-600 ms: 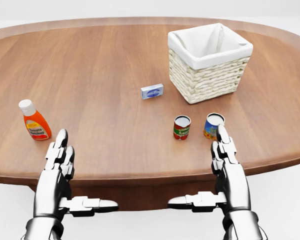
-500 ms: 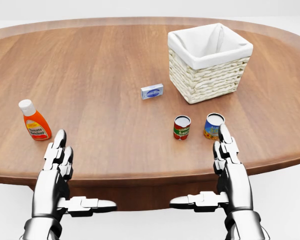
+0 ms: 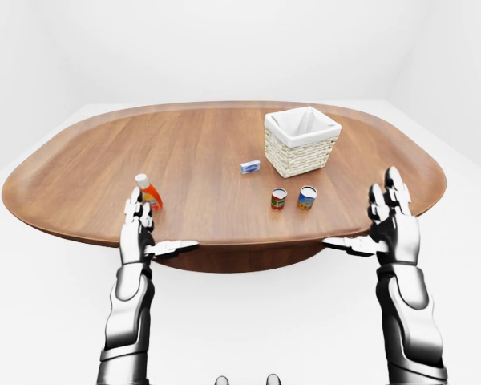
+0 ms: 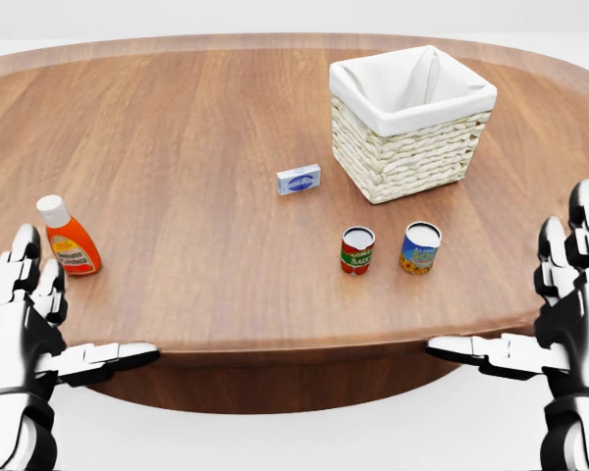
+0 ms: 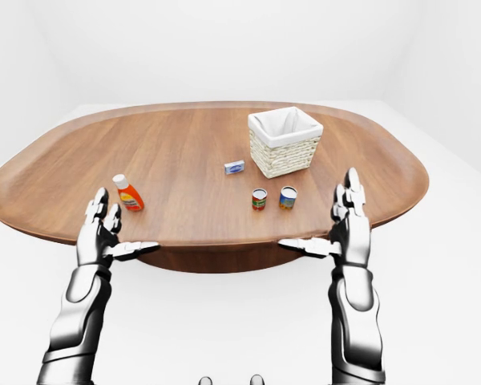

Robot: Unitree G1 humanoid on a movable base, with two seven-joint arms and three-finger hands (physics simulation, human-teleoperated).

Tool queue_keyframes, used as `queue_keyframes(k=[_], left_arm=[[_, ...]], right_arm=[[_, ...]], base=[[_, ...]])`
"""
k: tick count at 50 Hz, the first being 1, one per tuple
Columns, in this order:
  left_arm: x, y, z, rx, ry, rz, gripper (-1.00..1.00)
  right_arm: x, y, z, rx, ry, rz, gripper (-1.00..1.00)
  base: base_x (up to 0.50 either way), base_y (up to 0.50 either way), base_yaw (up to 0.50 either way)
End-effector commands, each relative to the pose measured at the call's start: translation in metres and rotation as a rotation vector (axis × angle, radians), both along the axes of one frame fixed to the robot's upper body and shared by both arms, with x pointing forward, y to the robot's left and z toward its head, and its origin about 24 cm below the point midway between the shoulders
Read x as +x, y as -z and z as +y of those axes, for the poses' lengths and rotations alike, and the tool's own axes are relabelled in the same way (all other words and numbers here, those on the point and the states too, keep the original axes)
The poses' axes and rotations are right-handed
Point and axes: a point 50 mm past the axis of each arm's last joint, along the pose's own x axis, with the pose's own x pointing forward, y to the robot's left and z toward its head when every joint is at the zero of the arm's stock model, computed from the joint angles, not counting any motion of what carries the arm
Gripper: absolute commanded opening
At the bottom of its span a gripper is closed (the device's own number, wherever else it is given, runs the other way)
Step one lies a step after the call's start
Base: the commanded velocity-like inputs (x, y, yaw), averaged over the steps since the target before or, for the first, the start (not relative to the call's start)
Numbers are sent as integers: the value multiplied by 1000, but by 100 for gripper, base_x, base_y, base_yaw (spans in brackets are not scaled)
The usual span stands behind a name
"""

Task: Pick up the tomato sauce, and put it in the basket.

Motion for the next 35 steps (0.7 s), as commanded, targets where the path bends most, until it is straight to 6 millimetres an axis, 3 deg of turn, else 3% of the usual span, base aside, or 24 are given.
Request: queue_keyframes(k=[1, 2, 6, 11, 15, 21, 35], left_arm=[[10, -30, 58, -65, -209, -81, 100], [6, -43, 63, -76, -229, -137, 100], [-4, -67, 67, -47, -257, -237, 100], [-16, -100, 95, -68, -382, -367, 100], [-24, -110, 102, -91, -428, -416, 100], [-23, -104, 121, -109, -534, -370, 100], [-25, -103, 122, -126, -550, -365, 100]], right_arm=[[-47, -72, -60, -51, 225, -316, 100], [-60, -84, -74, -57, 279, -371, 100], [-82, -102, -94, -51, 362, -466, 100], [-98, -109, -106, -48, 412, -506, 100], [-106, -115, -111, -47, 437, -534, 100], [-104, -111, -114, -45, 447, -513, 100], [-105, -109, -113, -26, 436, -510, 100]], base=[[0, 0, 0], [0, 0, 0], [0, 0, 0], [0, 0, 0], [0, 0, 0], [0, 0, 0], [0, 0, 0]])
